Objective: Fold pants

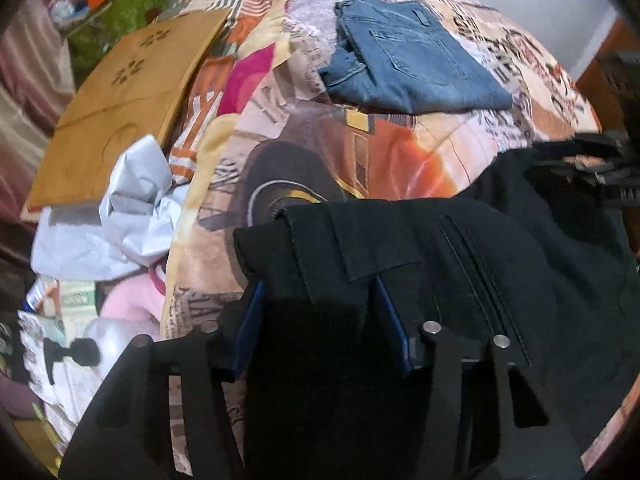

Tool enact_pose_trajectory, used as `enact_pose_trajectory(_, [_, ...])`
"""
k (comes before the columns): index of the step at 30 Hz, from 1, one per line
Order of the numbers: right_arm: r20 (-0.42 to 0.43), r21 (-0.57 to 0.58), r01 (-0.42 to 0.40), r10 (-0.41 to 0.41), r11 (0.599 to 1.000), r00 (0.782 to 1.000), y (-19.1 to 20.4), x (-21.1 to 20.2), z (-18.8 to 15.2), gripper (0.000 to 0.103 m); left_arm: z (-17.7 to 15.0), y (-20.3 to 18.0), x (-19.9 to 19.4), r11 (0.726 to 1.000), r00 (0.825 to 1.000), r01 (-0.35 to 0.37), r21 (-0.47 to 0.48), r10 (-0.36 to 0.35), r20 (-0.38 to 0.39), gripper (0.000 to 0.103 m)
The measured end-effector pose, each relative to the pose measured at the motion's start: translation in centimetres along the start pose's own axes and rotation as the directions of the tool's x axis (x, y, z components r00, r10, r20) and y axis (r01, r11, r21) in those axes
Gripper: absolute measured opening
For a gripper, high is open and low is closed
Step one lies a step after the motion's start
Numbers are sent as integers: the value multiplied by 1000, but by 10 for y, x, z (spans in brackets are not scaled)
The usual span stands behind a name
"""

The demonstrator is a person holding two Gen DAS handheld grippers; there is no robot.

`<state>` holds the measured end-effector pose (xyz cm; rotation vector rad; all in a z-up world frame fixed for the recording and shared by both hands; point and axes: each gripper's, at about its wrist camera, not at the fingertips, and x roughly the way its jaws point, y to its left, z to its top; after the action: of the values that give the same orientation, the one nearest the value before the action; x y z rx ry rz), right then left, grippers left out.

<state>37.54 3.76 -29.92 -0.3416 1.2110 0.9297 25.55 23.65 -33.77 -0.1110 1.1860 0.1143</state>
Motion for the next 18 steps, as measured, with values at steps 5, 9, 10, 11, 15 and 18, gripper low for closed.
enact_pose_trajectory(5, [16,-29,-36,37,999,999,6,4,5,51,-2,-6,0,999,1000,-27,25,27,15,41])
enact_pose_trajectory(9, [12,-74,8,-7,997,1000,15,11,2,15,-4,-6,-1,998,998,-57,15,57,29,39])
enact_pose_trajectory(10, [27,-95,20,-18,995,999,18,10,0,10,-5,-7,-2,997,997,-69,18,69,34,39])
enact_pose_trajectory(11, [49,-117,45,-40,992,998,22,7,-3,9,-5,-8,-2,997,996,-78,20,77,38,39])
enact_pose_trajectory(15, [150,-163,125,-101,979,984,30,-10,-9,5,-5,-9,-4,993,992,-115,26,114,47,38])
enact_pose_trajectory(18, [218,-159,162,-126,974,968,29,-25,-6,4,1,-9,-5,989,989,-141,31,140,55,38])
